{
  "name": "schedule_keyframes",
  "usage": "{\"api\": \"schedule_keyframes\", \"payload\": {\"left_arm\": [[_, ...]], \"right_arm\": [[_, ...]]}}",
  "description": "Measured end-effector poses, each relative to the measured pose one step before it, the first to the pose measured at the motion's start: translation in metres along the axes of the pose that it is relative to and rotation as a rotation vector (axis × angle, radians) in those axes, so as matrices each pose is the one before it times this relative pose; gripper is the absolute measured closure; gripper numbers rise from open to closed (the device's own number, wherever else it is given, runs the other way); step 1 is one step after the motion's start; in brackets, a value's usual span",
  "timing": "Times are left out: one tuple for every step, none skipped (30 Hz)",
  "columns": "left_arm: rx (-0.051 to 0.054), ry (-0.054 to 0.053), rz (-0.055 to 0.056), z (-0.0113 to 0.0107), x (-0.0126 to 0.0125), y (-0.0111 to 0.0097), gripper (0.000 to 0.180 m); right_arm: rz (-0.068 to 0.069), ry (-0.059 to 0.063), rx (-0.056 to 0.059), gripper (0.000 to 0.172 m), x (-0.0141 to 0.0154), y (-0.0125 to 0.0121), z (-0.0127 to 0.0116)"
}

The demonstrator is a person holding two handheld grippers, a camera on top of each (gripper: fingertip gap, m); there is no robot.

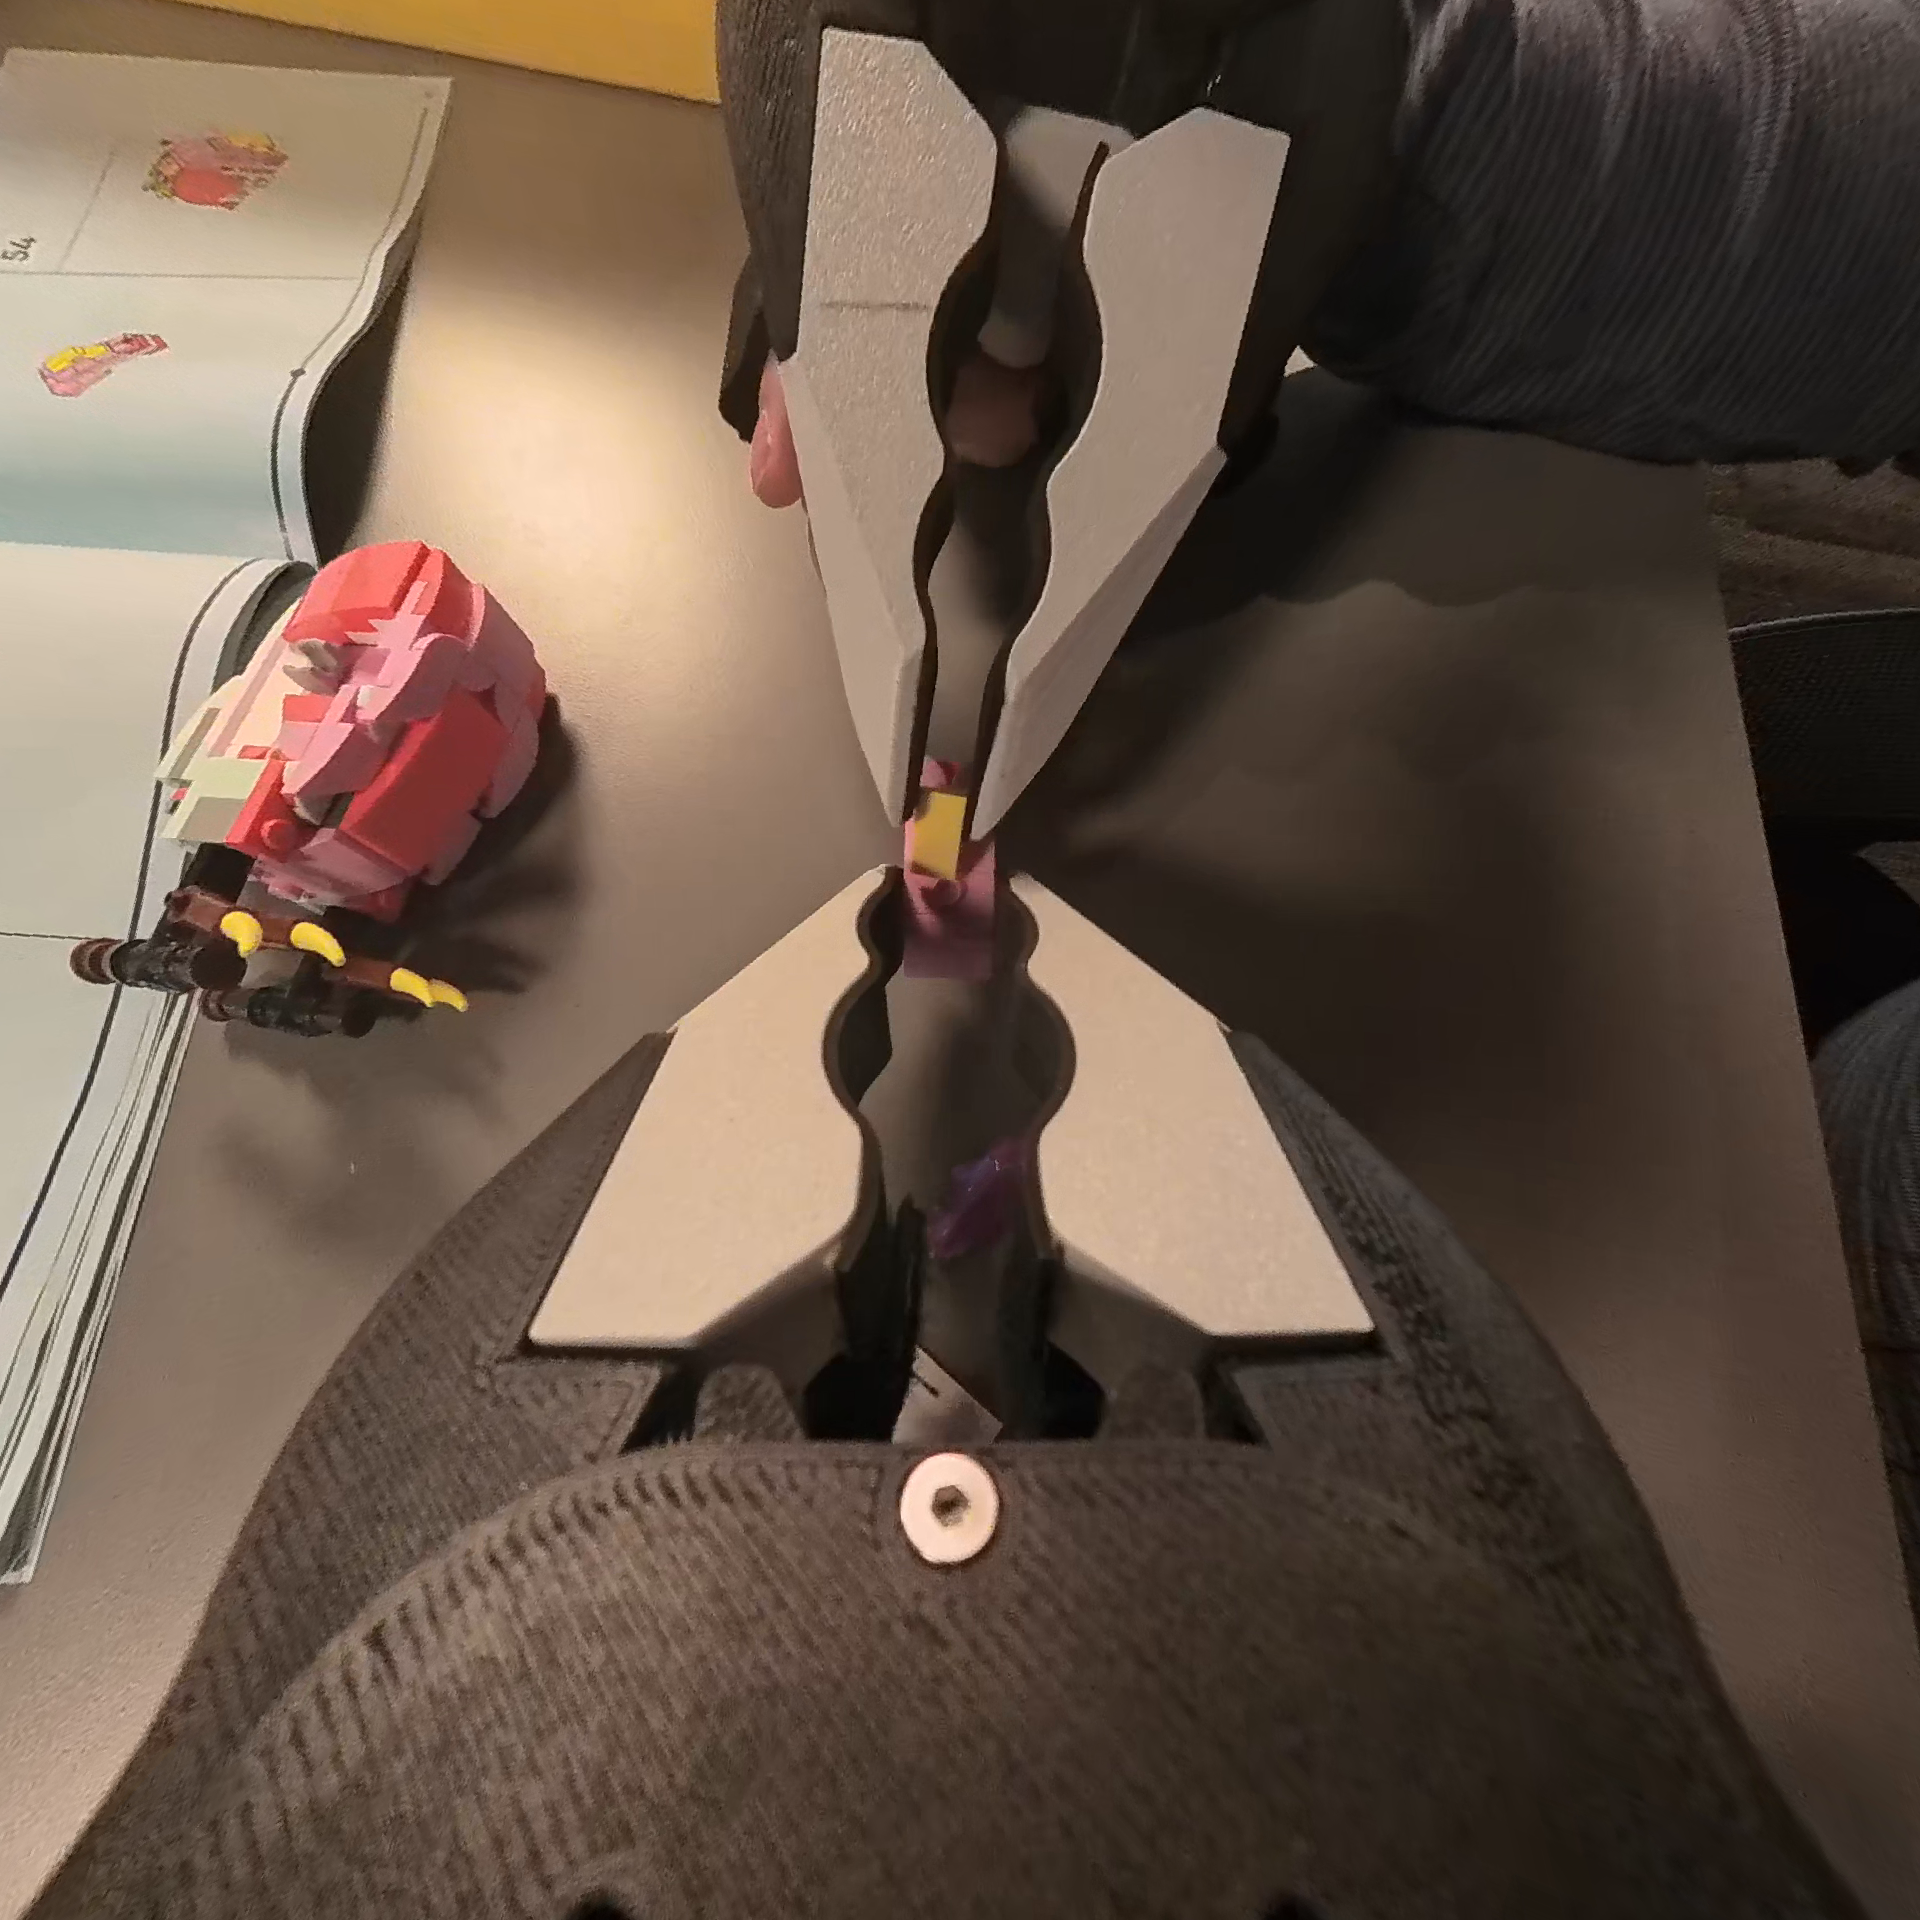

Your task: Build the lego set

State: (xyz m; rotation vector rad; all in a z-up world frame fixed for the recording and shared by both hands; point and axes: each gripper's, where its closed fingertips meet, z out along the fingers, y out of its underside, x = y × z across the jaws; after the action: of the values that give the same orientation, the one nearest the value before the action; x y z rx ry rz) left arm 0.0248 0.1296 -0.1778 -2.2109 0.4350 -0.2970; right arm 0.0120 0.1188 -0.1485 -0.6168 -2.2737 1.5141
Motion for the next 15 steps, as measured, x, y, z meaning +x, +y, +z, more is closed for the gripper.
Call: {"api": "schedule_keyframes", "payload": {"left_arm": [[0.0011, 0.0000, -0.0004, -0.00009, -0.00001, -0.00015, 0.164], [0.0006, 0.0011, -0.0010, -0.00005, 0.00014, -0.00015, 0.164], [0.0006, 0.0012, -0.0003, 0.00011, 0.00015, -0.00015, 0.164], [0.0005, 0.0011, -0.0003, 0.00007, 0.00026, -0.00010, 0.164], [-0.0002, 0.0005, -0.0002, 0.00015, 0.00013, 0.00003, 0.164], [0.0009, 0.0004, -0.0001, -0.00010, 0.00002, -0.00013, 0.164], [0.0030, 0.0012, -0.0012, -0.00013, 0.00017, -0.00042, 0.164], [0.0050, 0.0034, -0.0026, -0.00035, 0.00036, -0.00081, 0.164], [0.0055, 0.0030, -0.0038, -0.00056, 0.00016, -0.00085, 0.164], [0.0053, 0.0020, -0.0033, -0.00051, -0.00001, -0.00076, 0.164], [0.0046, 0.0028, -0.0035, -0.00060, 0.00002, -0.00065, 0.164], [0.0018, 0.0014, -0.0032, -0.00029, -0.00006, -0.00025, 0.164], [0.0006, -0.0004, -0.0005, -0.00014, -0.00025, 0.00003, 0.164], [-0.0005, 0.0001, 0.0000, 0.00002, 0.00000, 0.00015, 0.164], [-0.0002, 0.0005, 0.0004, 0.00015, 0.00008, 0.00003, 0.164]], "right_arm": [[0.0044, -0.0005, 0.0068, 0.165, 0.00021, -0.00081, -0.00009], [0.0063, -0.0023, 0.0095, 0.165, 0.00004, -0.00134, -0.00008], [0.0077, -0.0060, 0.0116, 0.165, -0.00056, -0.00170, 0.00019], [0.0075, -0.0069, 0.0114, 0.165, -0.00083, -0.00177, 0.00040], [0.0053, -0.0069, 0.0046, 0.165, -0.00097, -0.00077, 0.00065], [0.0019, -0.0034, -0.0048, 0.165, -0.00054, 0.00066, 0.00057], [-0.0016, -0.0004, -0.0077, 0.165, -0.00021, 0.00101, 0.00051], [-0.0026, -0.0007, -0.0055, 0.165, -0.00036, 0.00077, 0.00019], [-0.0012, -0.0009, -0.0051, 0.165, -0.00029, 0.00075, 0.00011], [0.0001, -0.0005, -0.0063, 0.165, 0.00003, 0.00102, 0.00004], [-0.0005, 0.0008, -0.0064, 0.165, 0.00013, 0.00100, -0.00017], [-0.0022, 0.0018, -0.0052, 0.165, 0.00023, 0.00094, -0.00039], [-0.0024, 0.0007, -0.0050, 0.165, 0.00015, 0.00096, -0.00046], [-0.0010, -0.0008, -0.0042, 0.165, -0.00008, 0.00072, -0.00038], [-0.0001, -0.0018, -0.0024, 0.165, -0.00023, 0.00051, -0.00034]]}}
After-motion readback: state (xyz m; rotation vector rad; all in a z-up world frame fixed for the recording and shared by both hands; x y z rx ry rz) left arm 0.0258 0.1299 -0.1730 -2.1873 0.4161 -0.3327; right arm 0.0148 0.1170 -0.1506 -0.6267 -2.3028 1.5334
